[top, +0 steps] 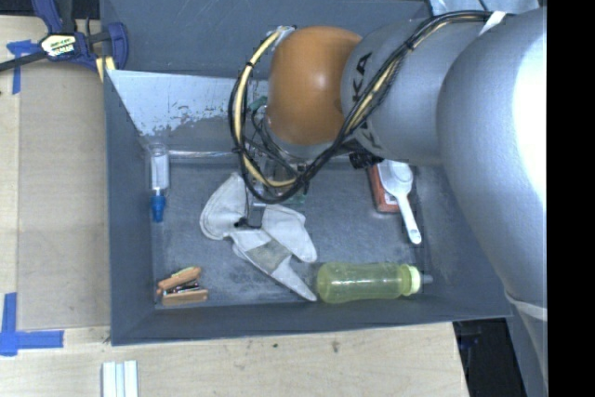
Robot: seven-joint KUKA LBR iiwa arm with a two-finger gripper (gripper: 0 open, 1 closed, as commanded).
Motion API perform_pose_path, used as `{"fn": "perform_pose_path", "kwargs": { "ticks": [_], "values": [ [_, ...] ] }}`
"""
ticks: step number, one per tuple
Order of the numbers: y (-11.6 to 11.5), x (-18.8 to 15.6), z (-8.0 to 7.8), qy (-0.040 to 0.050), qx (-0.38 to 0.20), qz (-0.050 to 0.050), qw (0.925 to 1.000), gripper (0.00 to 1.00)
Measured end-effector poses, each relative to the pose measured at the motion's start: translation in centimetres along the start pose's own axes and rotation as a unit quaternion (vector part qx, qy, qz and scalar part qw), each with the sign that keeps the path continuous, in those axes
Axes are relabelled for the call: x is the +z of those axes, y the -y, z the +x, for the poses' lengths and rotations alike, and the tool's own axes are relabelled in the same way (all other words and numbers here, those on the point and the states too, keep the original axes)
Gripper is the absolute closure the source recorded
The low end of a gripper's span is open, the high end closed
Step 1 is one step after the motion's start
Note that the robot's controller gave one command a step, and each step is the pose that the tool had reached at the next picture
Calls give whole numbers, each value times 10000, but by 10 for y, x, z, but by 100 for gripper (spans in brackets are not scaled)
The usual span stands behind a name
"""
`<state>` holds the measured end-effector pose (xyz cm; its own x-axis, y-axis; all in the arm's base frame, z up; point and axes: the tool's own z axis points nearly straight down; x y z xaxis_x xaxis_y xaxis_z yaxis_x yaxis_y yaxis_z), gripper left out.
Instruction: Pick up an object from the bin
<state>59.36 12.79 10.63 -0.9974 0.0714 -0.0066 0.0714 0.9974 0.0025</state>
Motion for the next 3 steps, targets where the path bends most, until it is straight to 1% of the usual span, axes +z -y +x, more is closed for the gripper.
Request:
{"fn": "perform_pose_path", "kwargs": {
  "ticks": [1, 2, 3],
  "values": [
    [6, 37, -2, -30, -294, 11, 9996, 0],
    [0, -1, 0, -18, -529, 9, 9986, 0],
    [5, 32, -2, -13, -324, 4, 9995, 0]
  ]
}}
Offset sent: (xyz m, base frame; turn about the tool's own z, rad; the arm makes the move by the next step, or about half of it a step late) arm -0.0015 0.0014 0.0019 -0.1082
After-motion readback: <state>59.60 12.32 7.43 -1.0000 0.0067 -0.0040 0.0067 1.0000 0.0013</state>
